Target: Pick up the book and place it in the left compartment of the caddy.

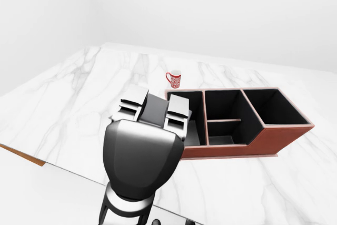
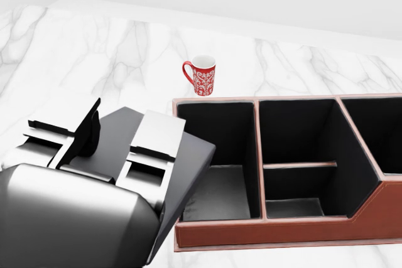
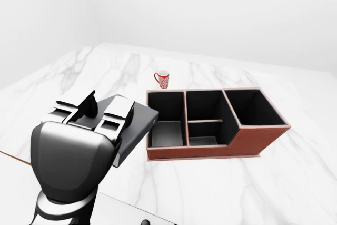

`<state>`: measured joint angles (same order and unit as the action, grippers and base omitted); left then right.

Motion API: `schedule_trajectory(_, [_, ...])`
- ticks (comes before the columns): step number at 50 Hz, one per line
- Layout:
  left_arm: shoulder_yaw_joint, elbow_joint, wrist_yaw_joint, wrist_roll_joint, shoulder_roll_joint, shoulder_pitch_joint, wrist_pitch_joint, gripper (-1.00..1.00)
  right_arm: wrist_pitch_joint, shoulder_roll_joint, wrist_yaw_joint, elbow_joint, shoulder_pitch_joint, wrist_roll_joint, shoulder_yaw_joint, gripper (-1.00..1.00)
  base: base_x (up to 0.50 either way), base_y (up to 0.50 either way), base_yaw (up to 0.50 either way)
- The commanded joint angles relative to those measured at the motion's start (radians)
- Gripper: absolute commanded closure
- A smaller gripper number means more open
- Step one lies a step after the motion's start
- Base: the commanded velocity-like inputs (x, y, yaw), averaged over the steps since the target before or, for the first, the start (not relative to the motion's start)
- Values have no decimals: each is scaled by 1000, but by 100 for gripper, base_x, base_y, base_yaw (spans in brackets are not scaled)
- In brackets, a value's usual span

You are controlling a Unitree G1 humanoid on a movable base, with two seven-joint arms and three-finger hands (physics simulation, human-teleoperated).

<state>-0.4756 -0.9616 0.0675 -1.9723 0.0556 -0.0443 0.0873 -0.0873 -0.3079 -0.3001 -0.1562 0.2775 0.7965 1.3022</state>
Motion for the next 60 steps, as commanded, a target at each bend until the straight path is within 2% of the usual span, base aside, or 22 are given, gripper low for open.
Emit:
schedule_trajectory(1, [-54,16,-45,0,-29,-2,0,100,0,-1,3,-4,1,1,2,-100,0,0,0])
schedule_trajectory(5, [-76,39,-65,0,-53,-6,-4,100,0,0,-1,-1,2,1,3,-100,0,0,0])
schedule_trajectory(9, [-95,65,-90,0,-81,-12,-29,100,0,-1,0,-1,0,-1,2,-100,0,0,0])
schedule_trajectory(10, [-97,73,-97,0,-87,-17,-48,100,0,1,-2,4,-2,-5,-1,-100,0,0,0])
schedule_trajectory(12, [-116,80,-105,0,-99,-21,-63,100,0,1,-4,5,-1,-5,-2,-100,0,0,0])
schedule_trajectory(14, [-143,84,-120,0,-130,-24,-64,100,0,0,-2,-2,3,0,3,-100,0,0,0])
schedule_trajectory(16, [-172,93,-134,0,-163,-29,-78,100,0,-1,-1,-2,1,-1,3,-100,0,0,0])
schedule_trajectory(21, [-243,138,-141,0,-248,-1,-151,100,0,1,-3,-4,2,-1,2,-100,0,0,0])
schedule_trajectory(22, [-255,158,-150,0,-258,-3,-175,100,0,2,-5,-3,1,-2,1,-100,0,0,0])
schedule_trajectory(27, [-298,193,-154,0,-296,27,-175,100,0,1,-6,4,0,-3,0,-100,0,0,0])
schedule_trajectory(36, [-314,210,-185,0,-315,5,-175,100,0,1,-3,-2,0,-3,-2,-100,0,0,0])
schedule_trajectory(40, [-301,201,-197,0,-305,-18,-175,100,0,2,-3,-5,0,-10,-1,-100,0,0,0])
schedule_trajectory(60, [-298,200,-198,0,-303,-20,-175,100,0,2,-3,-5,0,-10,-1,-100,0,0,0])
